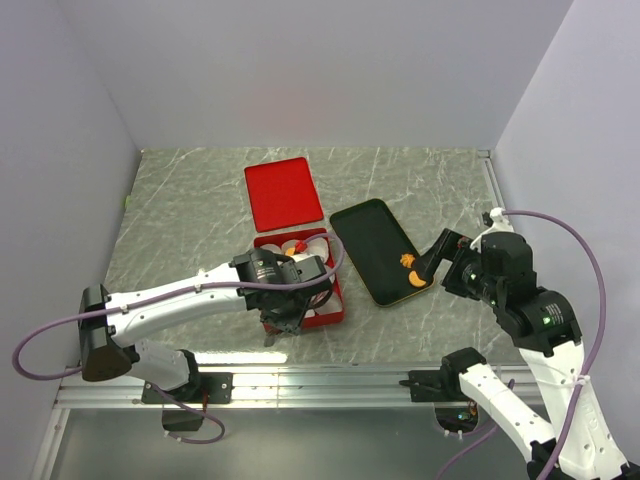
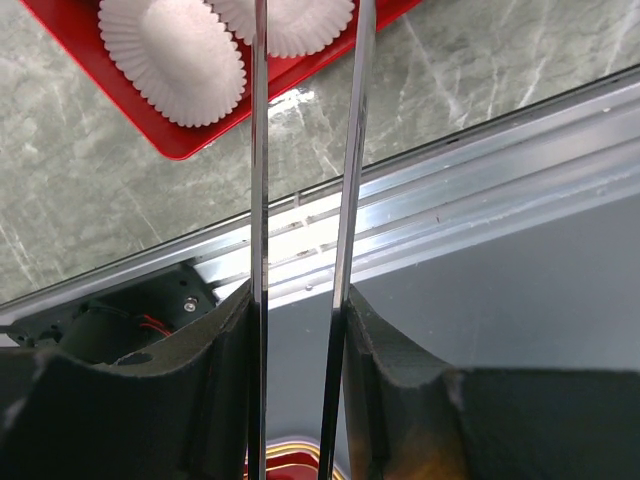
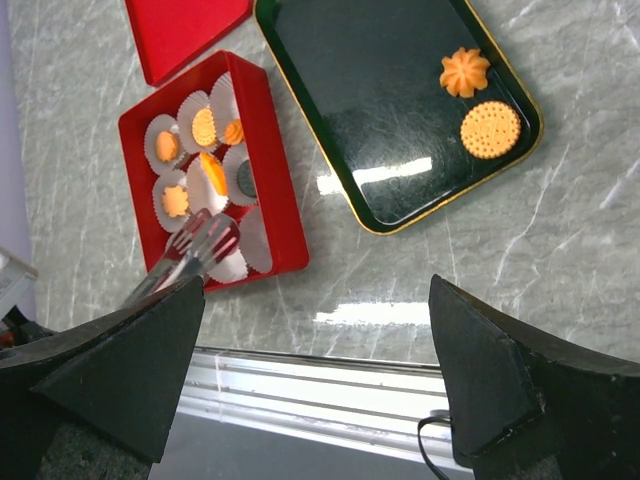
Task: Pack the cookies
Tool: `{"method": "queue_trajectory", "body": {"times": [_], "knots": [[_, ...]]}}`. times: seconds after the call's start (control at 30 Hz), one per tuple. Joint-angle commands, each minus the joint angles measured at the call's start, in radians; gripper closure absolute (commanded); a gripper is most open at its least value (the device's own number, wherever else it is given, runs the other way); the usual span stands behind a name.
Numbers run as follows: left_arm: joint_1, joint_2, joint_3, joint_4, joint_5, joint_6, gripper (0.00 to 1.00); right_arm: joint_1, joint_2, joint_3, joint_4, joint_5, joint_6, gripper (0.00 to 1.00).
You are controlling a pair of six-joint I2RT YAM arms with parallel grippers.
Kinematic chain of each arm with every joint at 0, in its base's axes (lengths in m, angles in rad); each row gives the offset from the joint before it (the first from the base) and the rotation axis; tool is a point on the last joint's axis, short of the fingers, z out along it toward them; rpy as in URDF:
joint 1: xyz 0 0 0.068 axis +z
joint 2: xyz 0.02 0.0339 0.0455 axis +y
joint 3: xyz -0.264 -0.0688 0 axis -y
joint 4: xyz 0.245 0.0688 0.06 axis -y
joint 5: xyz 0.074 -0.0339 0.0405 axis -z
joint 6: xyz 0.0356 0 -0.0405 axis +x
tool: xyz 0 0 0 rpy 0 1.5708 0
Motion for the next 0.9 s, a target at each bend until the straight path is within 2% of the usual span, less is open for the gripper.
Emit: {"method": "queue_trajectory", "body": {"times": [0.0,0.53,0.87], "knots": [[-0.005,-0.033,-0.006,-0.022,-0.032,-0.039,0.71,0.002,-0.009,-0.016,0.019,0.007,-0.012,0.00],[-0.001,-0.244,-0.150,-0.107,-0.046,-0.127,0.70,0.003,0.002,-0.061,0.058,0.001,-0.010,0.00],[-0.001,-0.283,-0.233,-0.105,-0.046,-0.151,0.70,0.003,0.008,-0.070,0.058,-0.002,-0.016,0.00]]}}
